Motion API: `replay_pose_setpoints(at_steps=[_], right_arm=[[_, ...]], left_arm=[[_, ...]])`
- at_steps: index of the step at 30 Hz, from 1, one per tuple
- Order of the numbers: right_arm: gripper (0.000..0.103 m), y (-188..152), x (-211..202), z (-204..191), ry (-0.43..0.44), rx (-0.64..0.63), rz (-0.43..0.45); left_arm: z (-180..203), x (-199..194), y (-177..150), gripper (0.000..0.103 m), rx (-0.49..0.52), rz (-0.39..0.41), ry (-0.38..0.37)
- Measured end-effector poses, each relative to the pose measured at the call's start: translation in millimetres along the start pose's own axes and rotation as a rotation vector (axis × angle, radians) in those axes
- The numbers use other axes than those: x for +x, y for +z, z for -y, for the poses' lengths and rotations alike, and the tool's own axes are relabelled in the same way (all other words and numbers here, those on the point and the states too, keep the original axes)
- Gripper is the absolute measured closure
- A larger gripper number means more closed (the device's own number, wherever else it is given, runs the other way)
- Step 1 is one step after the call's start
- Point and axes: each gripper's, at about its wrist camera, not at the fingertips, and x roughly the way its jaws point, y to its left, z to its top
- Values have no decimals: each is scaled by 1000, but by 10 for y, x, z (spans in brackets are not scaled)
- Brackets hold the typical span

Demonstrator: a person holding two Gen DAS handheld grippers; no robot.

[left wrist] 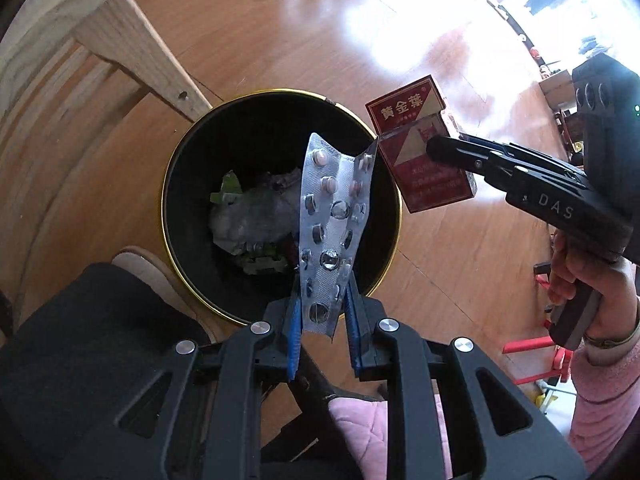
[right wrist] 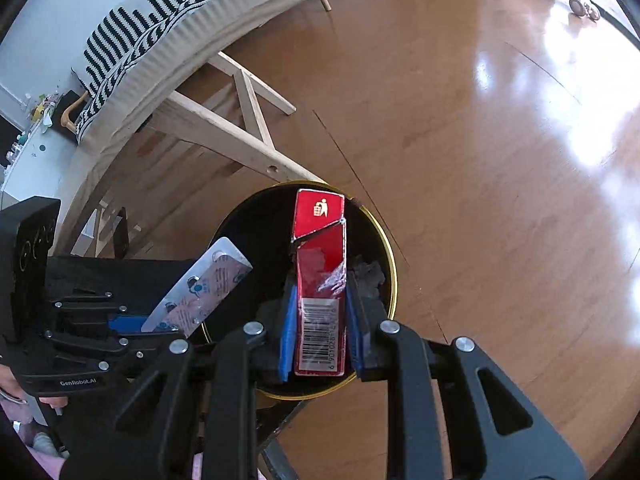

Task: Collect trash
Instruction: 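Carry cigarette pack and blister pack over the black bin and release both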

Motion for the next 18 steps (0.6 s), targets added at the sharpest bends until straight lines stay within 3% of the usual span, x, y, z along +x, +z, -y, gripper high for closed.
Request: replay_pose_setpoints(at_steps=[9, 12, 13, 14, 15, 18], right_arm=[[81, 79, 77, -70, 6, 8, -18], [76, 97, 87, -86, 11, 21, -20], [44, 104, 52, -106, -1, 24, 0], [5, 115, 21, -108, -6, 28, 17], [8, 129, -17, -101, -8, 33, 38], [7, 162, -206, -78, -30, 67, 117]], left_arm=[[-44, 108, 6, 84, 0, -16, -9], [-25, 137, 14, 70, 10, -17, 23], [-11, 139, 9, 44, 12, -8, 45], [-3, 120, 0, 11, 11, 10, 51], [5, 83, -14, 6, 12, 44, 53], [57, -56, -27, 6, 40, 100, 30]])
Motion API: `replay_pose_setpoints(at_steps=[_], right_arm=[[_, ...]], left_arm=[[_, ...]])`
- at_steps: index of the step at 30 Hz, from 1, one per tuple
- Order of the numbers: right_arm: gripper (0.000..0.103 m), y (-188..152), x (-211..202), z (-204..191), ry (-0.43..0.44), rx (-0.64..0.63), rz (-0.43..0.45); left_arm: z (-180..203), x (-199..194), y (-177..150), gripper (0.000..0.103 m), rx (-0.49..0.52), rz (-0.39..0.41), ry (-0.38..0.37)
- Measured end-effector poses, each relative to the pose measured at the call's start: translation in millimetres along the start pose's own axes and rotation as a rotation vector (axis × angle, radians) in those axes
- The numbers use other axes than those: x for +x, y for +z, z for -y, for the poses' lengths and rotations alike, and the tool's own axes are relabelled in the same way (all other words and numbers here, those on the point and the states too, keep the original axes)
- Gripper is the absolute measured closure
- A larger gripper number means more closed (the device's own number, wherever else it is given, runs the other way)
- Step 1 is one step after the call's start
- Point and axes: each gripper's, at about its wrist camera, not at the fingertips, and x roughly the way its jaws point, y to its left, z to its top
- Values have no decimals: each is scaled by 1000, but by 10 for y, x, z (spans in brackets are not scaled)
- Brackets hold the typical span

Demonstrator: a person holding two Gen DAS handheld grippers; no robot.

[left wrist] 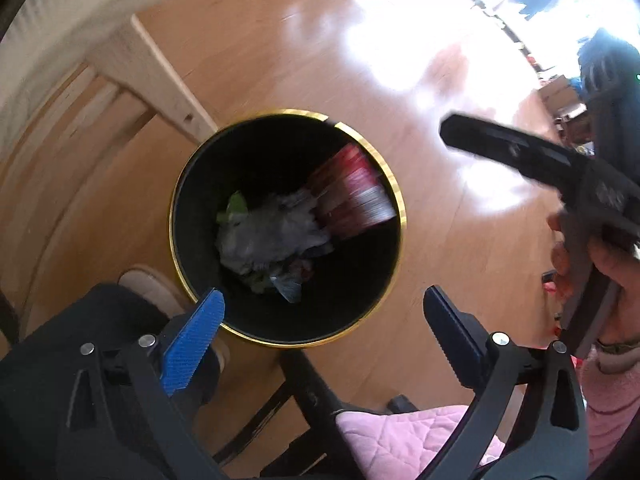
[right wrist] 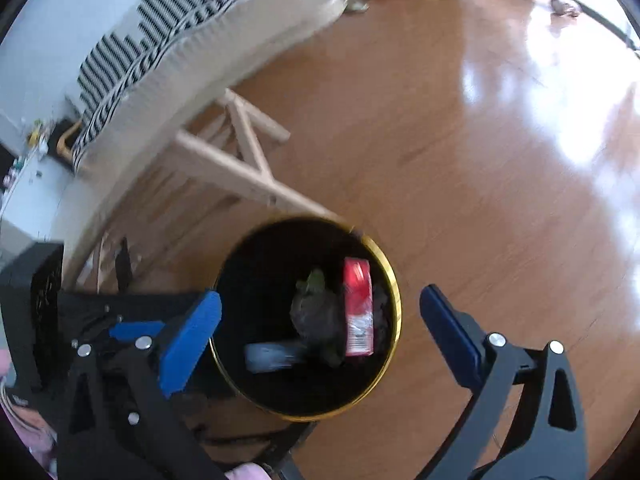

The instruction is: Collect trash

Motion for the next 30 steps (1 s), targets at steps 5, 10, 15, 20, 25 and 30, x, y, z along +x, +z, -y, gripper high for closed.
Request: replay_pose_setpoints(at_steps=[5, 10, 15, 20, 25, 30], right_arm=[[7, 87, -233, -130, -360, 22, 153], [7, 357, -299, -884, -460, -106, 302], [7, 951, -257, -2139, -389, -222, 428], [7, 1363, 176, -3243, -162, -232, 321], [7, 1410, 701, -4238, -139, -343, 317], [7, 1139, 1206, -4661, -123, -387, 263]], left_arm=[[-8, -714, 111, 6, -32, 241, 139], [-471, -1693, 165, 6, -154, 491, 258], [-1382, -2479, 44, 6, -341, 640, 394], [-2337, -2828, -337, 6, -560, 690, 589], [-3022, -2896, -598, 6, -680, 691, 667], [-3519, -2654, -757, 6, -693, 680, 673]])
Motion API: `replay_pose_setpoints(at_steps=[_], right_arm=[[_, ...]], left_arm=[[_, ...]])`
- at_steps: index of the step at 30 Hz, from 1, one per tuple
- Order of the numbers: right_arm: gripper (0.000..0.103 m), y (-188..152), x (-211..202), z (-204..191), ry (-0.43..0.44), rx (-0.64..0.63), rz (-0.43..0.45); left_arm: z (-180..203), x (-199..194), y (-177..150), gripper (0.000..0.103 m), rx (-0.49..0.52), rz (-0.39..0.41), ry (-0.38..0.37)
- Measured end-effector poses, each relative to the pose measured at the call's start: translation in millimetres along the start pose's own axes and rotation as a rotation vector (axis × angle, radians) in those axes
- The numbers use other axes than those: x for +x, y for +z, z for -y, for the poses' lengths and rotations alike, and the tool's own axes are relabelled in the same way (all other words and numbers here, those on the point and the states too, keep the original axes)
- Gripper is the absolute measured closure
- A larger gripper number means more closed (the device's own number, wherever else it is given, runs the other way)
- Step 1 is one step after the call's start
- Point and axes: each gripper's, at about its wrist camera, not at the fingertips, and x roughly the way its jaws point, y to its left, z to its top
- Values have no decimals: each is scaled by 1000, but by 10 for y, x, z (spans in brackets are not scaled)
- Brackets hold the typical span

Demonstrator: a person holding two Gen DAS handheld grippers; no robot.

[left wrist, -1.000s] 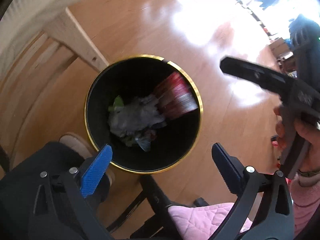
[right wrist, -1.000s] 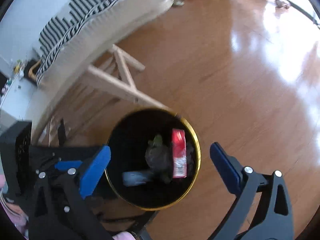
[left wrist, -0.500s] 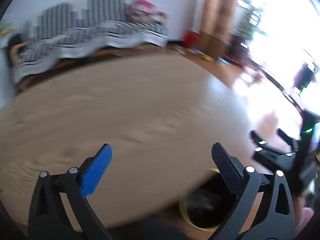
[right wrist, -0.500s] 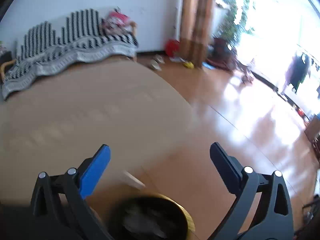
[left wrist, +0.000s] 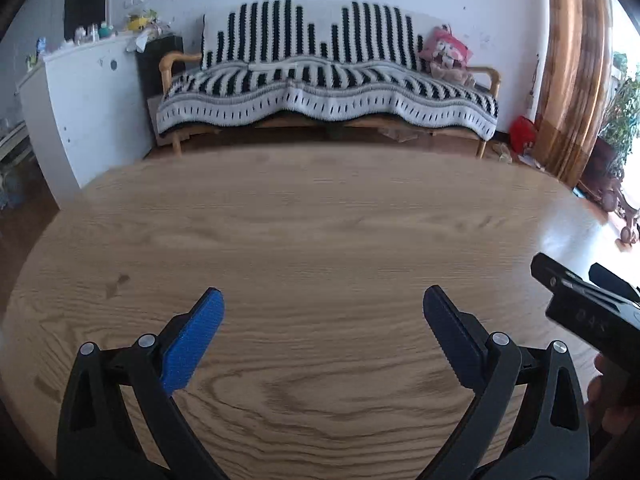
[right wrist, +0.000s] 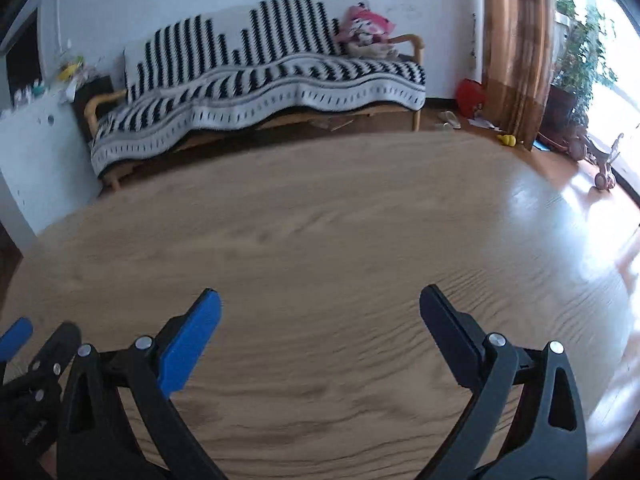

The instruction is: Collect trash

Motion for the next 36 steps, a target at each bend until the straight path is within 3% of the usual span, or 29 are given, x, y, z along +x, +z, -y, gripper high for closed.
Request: replay_pose_setpoints(at_steps=[1, 3, 5, 8, 12, 16, 21, 36], right_arm=[[7, 14, 33, -87, 1, 2, -22], [7, 50, 14, -180, -23, 6, 24], [7, 92, 88, -296, -63, -34, 38], [7, 55, 225, -332, -60, -68, -6], [7, 4, 314, -318, -39, -60, -57], [7, -21, 252, -231, -43, -56, -43], [7, -90, 157, -108, -6, -9, -53], [7, -130, 136, -18, -59, -72, -50]], left_arm=[[-106, 47, 46, 6, -18, -27, -11], [-177, 47, 111, 6, -45, -4, -57], [-214, 29, 140, 6, -21, 21, -25], [-256, 70, 173, 6, -11, 9, -4], [-261, 94, 174, 6, -23, -25, -65], [-246, 62, 149, 6, -15, -26, -57], [-126, 45, 80, 6, 62, -18, 65], [140, 23, -12, 6, 119, -37, 16]])
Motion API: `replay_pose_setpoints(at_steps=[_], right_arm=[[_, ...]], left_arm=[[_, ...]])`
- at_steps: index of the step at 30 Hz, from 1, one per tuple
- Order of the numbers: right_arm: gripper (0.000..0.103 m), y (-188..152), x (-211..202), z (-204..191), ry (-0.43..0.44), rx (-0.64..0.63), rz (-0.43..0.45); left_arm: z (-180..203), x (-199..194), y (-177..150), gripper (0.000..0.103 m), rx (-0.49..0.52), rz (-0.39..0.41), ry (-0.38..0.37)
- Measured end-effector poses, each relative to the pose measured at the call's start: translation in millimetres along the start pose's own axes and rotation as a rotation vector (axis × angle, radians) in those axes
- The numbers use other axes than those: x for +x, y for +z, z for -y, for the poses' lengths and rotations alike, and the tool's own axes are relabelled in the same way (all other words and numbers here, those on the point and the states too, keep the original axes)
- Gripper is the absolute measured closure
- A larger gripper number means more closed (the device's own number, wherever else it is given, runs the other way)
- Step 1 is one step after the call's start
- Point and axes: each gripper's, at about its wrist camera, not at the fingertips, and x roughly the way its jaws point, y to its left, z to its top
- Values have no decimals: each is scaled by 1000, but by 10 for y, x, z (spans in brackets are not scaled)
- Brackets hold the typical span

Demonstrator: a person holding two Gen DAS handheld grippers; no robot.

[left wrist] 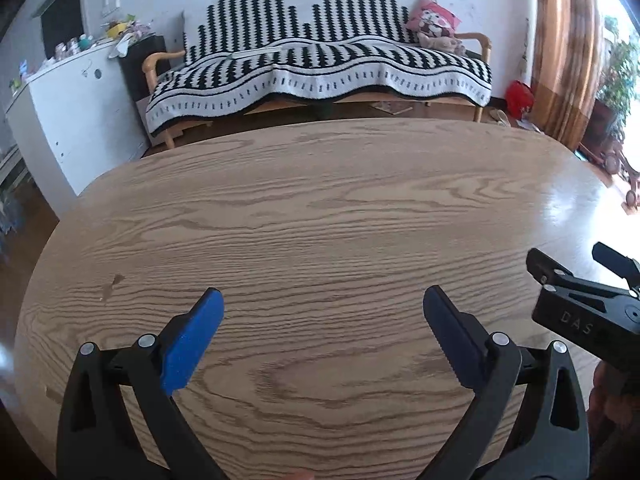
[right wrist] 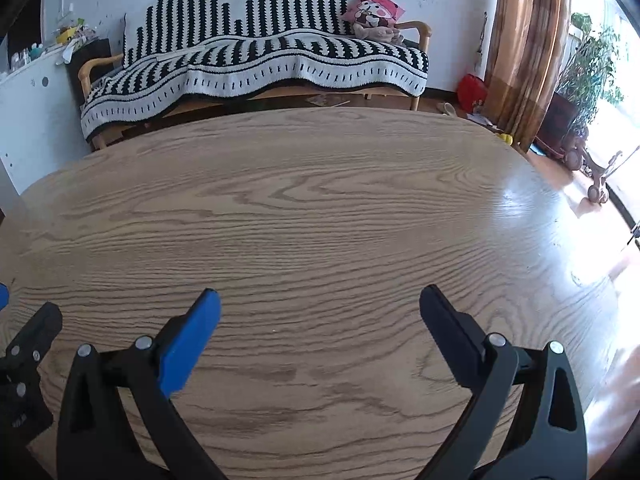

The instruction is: Collect trash

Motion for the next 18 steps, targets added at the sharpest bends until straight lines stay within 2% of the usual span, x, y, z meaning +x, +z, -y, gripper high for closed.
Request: replay_pose_setpoints(at_steps=[10, 18], right_arm=[[7, 17, 23, 0, -6, -22, -1], [7, 22, 41, 75, 0, 6, -4]], left_arm=[[28, -12, 0, 6, 20, 7, 24], [-29, -39, 12, 6, -37, 24, 21]])
